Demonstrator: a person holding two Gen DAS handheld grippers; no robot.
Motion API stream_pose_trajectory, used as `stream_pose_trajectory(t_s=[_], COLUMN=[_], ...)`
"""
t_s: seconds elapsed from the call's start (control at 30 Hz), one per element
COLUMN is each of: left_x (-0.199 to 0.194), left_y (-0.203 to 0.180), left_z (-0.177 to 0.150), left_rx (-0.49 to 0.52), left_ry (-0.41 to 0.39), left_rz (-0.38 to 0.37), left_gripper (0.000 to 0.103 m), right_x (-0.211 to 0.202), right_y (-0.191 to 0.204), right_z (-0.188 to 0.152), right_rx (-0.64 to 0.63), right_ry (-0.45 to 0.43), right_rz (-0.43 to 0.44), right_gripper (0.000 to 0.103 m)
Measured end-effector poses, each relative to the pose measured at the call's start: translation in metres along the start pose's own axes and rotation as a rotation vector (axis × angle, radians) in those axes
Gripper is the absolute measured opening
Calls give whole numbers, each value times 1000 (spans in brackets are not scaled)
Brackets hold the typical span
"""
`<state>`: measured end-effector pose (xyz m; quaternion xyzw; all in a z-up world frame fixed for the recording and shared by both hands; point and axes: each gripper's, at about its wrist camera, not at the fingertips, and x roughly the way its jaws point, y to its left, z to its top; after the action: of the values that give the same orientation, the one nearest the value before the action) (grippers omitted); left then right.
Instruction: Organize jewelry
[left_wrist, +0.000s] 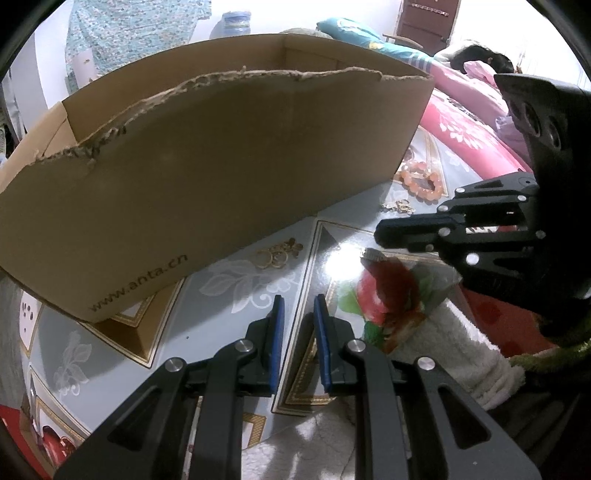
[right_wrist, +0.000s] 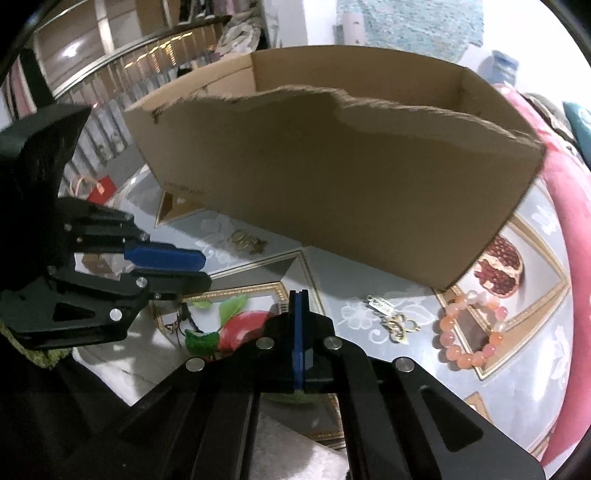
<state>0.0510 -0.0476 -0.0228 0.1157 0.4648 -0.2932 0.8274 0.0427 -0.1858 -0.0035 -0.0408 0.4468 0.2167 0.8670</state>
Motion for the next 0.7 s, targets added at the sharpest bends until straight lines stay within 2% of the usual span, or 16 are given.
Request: stream_pose_trajectory(t_s=[0.1, 0.27, 0.33, 0.7], left_x=[1, 8, 13, 28], left_y=[-4, -30, -37, -52], left_z=[3, 14, 18, 28], left_rx=[18, 137, 165, 215], left_ry=[-7, -22, -18, -3], left_rz=[-15, -37, -40, 4], left_gripper=[16, 16, 19, 28], right_x=[-8, -16, -20, -17], right_y=[-11, -27, -30, -29], right_z=[-1, -4, -7, -17], right_rx=[61, 160, 187, 242], right_ry=[-22, -47, -56, -63], right_rz=[8, 8, 8, 22], right_gripper=[0, 0, 0, 1])
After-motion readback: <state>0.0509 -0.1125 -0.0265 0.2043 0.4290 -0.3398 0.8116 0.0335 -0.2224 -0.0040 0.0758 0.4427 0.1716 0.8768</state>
